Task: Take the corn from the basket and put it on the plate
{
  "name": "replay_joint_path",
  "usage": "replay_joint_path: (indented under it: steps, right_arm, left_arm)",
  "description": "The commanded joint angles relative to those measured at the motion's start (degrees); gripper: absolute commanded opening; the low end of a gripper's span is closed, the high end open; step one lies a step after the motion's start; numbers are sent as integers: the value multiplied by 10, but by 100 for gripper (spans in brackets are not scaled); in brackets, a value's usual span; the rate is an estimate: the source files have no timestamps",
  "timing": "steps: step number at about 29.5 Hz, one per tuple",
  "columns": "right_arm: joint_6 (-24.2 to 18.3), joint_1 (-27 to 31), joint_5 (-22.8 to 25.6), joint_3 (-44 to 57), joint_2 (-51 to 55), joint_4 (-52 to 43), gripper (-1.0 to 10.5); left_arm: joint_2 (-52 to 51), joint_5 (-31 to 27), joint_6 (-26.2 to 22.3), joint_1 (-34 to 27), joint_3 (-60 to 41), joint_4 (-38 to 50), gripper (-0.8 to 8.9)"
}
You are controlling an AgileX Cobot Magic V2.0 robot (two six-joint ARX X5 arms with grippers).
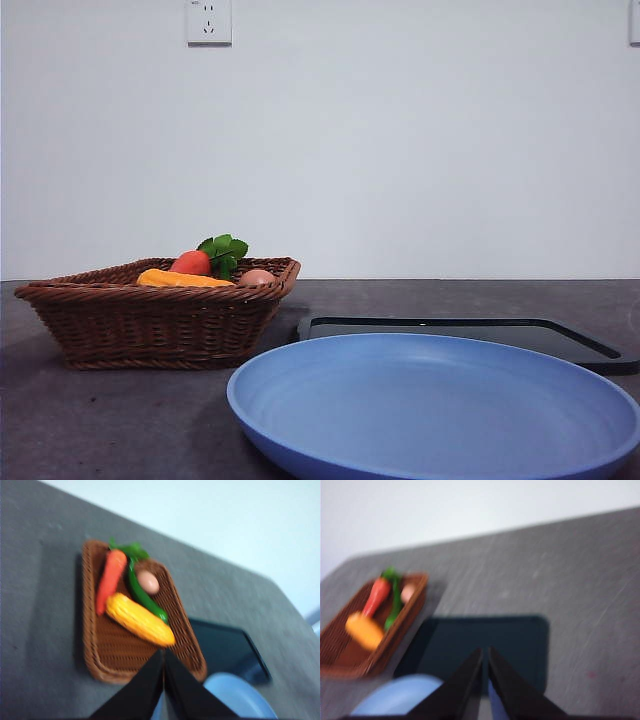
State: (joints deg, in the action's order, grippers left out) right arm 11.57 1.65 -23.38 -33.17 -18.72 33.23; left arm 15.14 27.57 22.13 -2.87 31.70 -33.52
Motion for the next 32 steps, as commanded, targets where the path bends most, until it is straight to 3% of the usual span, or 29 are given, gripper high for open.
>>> replay_joint_path:
  steps: [1,7,12,17,20,25,32]
  right_arm:
    - [-68,-1,-33,-37,-44,42,3]
    - [-134,-23,-53,-110,-134,153,3]
    - [-155,-59,-52,-153,-189,234,3]
    - [-155,-85,-51,-156,-216,242,3]
    - [-151,-90,-51,-156,-232,242,28]
    - [-137,-90,-51,-156,-262,238,274]
    - [-130,-103,-51,-156,-313,228,310]
  left_arm:
    - [37,31,-68,-1,38,-42,6]
    - [105,101,-136,1,88,-126,6]
    - [144,110,-167,17,99,-175,6]
    - [161,110,-168,28,99,-179,18]
    - [166,110,-167,29,99,-178,113]
    - [168,110,-167,29,99,-176,349]
    - [174,110,-165,29,99,-175,361]
